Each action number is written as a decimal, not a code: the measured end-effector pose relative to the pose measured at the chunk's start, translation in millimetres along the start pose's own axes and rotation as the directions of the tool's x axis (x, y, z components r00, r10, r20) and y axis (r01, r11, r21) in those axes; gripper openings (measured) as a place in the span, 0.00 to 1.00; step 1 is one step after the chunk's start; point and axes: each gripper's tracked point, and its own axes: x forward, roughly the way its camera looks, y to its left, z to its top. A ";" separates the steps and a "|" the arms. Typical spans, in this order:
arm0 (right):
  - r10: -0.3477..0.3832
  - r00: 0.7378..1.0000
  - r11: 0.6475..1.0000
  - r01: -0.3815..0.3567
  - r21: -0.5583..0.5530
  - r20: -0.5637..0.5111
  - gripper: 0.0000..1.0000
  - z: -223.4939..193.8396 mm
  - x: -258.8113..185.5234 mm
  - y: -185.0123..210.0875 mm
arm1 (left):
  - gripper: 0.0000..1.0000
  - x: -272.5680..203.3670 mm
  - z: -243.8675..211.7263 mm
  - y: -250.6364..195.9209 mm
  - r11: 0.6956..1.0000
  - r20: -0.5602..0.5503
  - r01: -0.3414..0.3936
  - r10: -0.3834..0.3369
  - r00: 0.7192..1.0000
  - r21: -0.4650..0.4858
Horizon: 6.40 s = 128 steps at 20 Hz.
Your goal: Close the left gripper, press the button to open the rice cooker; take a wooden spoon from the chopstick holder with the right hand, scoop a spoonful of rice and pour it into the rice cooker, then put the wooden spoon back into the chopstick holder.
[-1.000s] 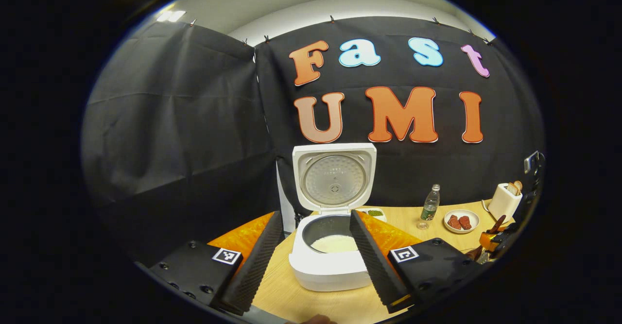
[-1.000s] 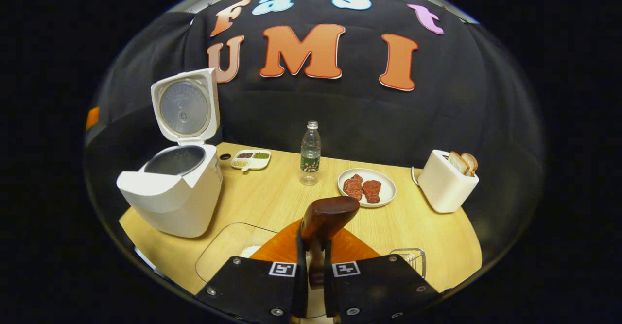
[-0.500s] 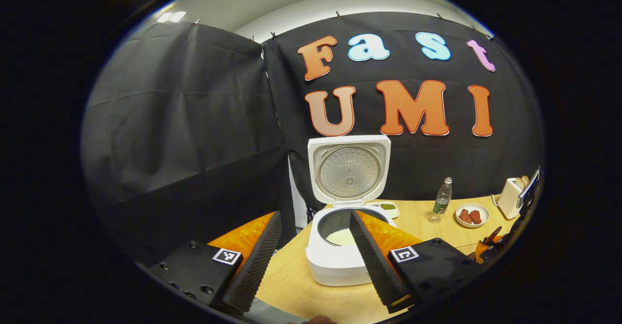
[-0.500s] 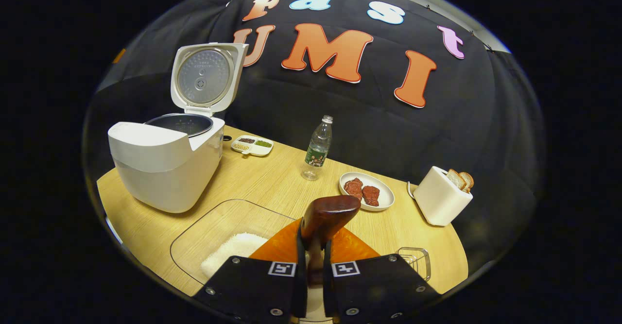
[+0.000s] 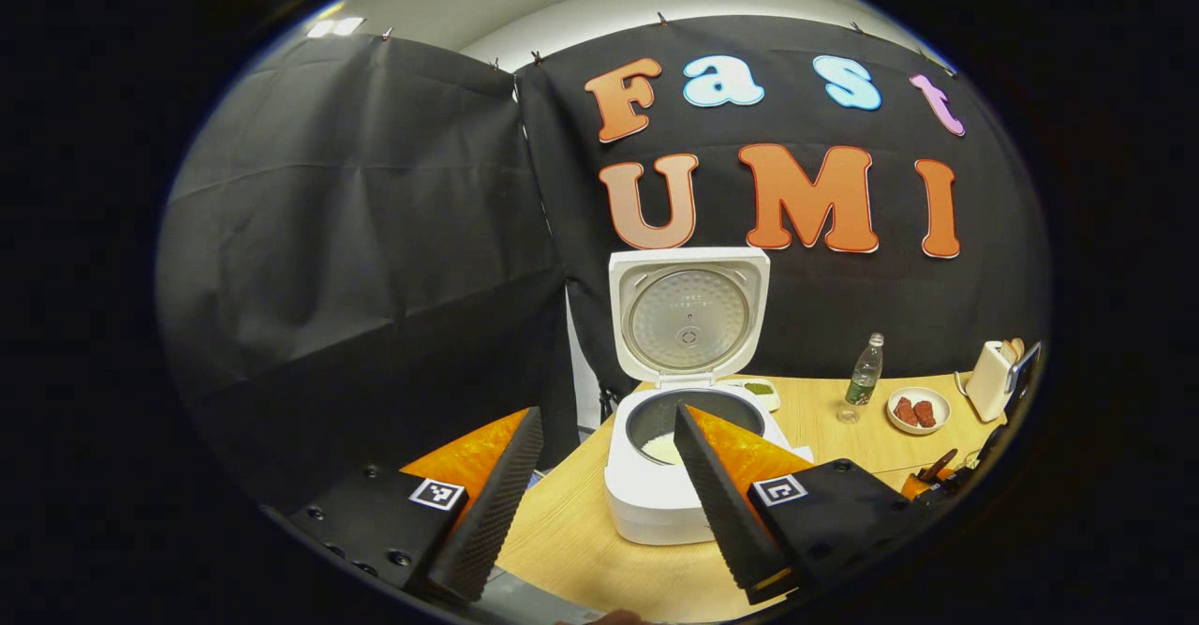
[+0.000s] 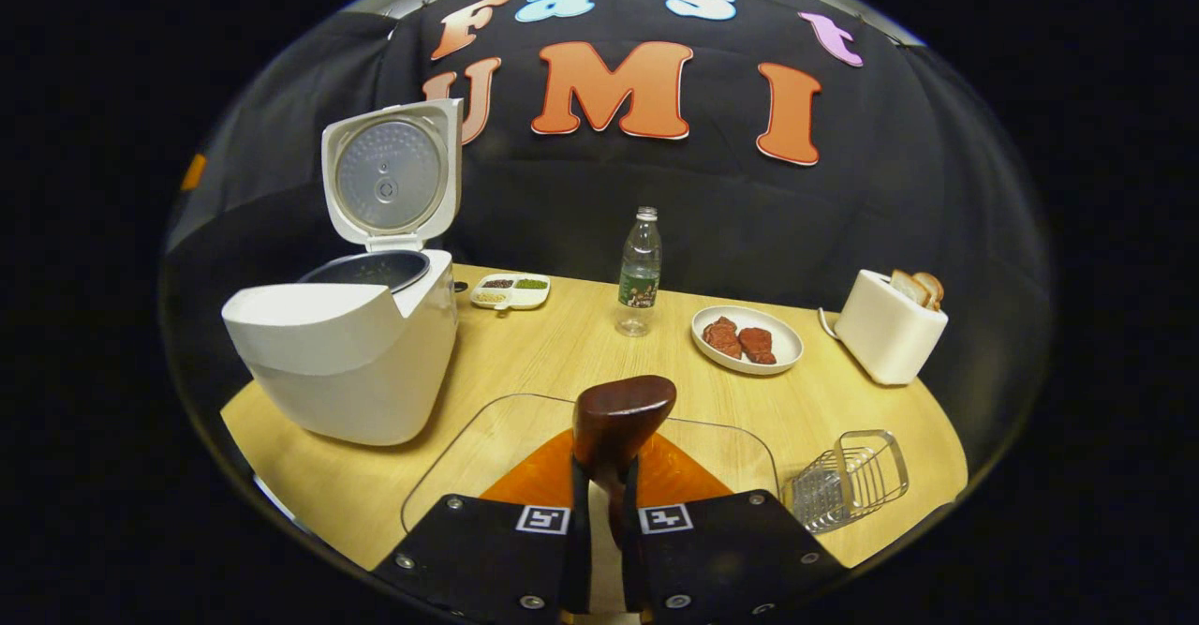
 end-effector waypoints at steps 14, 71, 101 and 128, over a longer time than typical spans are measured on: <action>0.123 0.980 0.817 -0.011 0.577 -0.155 0.13 -8.2 14.6 -0.8 | 0.96 0.5 -6.0 14.5 1.000 -0.021 -0.003 0.003 1.000 0.025; 0.487 0.859 0.350 -0.354 0.867 0.155 0.12 259.9 97.3 151.9 | 0.96 -3.4 -29.8 125.2 0.982 -0.021 -0.168 0.167 0.986 -0.089; 0.311 0.919 0.912 -0.361 0.197 0.244 0.12 318.1 98.4 224.4 | 0.90 59.2 -44.1 149.9 0.998 -0.082 -0.058 0.057 0.995 -0.013; 0.528 0.772 0.849 -0.476 -0.229 0.353 0.12 340.5 8.8 238.1 | 0.96 53.6 -51.1 125.9 0.998 -0.113 -0.060 0.056 0.992 -0.035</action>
